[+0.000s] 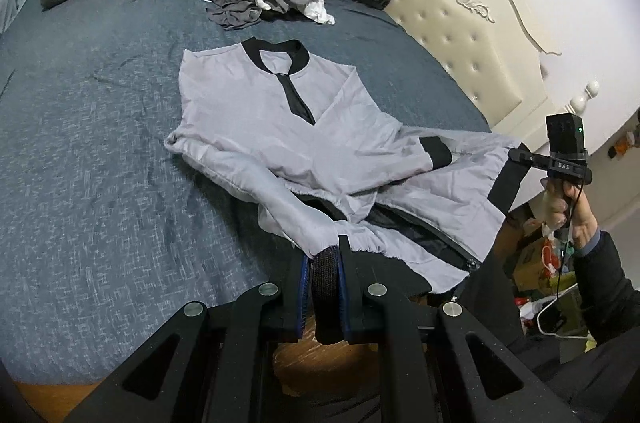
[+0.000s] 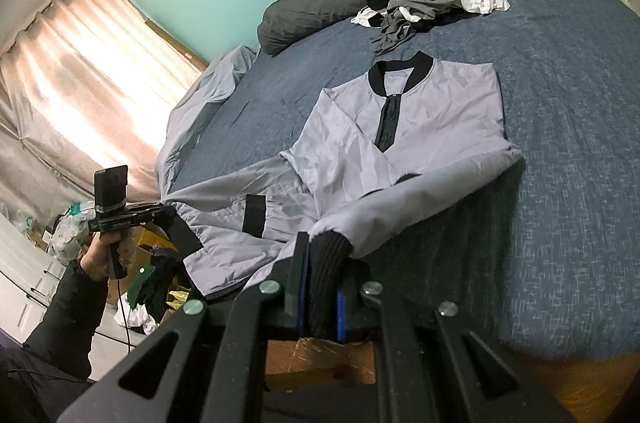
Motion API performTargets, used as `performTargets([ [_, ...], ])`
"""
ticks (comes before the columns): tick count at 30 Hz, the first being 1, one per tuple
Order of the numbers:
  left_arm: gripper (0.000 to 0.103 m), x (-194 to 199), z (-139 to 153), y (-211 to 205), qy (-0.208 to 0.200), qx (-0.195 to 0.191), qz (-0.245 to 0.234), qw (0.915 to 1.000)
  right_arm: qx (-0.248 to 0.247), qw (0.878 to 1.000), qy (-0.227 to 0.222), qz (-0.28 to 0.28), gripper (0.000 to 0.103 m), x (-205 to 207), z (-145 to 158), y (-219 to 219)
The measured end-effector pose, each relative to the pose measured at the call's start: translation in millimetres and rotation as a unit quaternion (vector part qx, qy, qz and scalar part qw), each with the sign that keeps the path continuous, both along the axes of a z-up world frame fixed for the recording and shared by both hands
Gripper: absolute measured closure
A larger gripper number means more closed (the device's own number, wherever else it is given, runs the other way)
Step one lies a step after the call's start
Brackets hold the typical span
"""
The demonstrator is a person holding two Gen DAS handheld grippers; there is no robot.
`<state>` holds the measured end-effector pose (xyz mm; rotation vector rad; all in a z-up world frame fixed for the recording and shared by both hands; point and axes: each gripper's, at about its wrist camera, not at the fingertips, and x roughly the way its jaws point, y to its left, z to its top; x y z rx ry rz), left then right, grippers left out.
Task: Fold clothes
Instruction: 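Carry the held hem over the jacket body toward the collar with both tools, then lay the hem band near the collar and open both tools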
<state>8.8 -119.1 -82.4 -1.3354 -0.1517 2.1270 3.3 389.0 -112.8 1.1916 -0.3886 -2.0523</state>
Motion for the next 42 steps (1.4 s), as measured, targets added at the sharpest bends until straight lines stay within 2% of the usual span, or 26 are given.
performTargets([
  [5,0.090,-28,1,-2,-0.004,0.010,0.010,0.9999,-0.007,1.000,-0.002,-0.003,0.093,-25,4,-2],
  [10,0.090,-73,9,-1,-0.004,0.015,0.017,0.9997,-0.010,1.000,-0.001,-0.010,0.093,-65,15,-8],
  [17,0.090,-170,14,5,-0.011,0.015,0.037,0.9991,0.006,1.000,-0.001,-0.027,0.094,-142,32,-20],
  [20,0.090,-212,3,4,-0.023,0.022,0.046,0.9984,0.017,0.999,-0.002,-0.036,0.094,-184,33,-27],
  [26,0.090,-307,-41,-8,-0.051,0.049,0.080,0.9943,0.031,0.997,-0.014,-0.063,0.094,-273,22,-36],
  [29,0.090,-356,-76,-14,-0.068,0.049,0.102,0.9912,0.044,0.996,-0.020,-0.075,0.094,-316,6,-41],
  [34,0.090,-418,-146,-11,-0.104,0.031,0.136,0.9847,0.080,0.990,-0.047,-0.103,0.094,-388,-52,-46],
  [36,0.090,-434,-174,-8,-0.116,0.020,0.148,0.9819,0.096,0.988,-0.056,-0.111,0.093,-411,-81,-48],
  [38,0.089,-444,-196,-8,-0.123,0.025,0.158,0.9794,0.113,0.985,-0.069,-0.113,0.093,-430,-111,-52],
  [42,0.088,-451,-218,-18,-0.132,0.052,0.180,0.9733,0.126,0.981,-0.085,-0.118,0.093,-449,-145,-55],
])
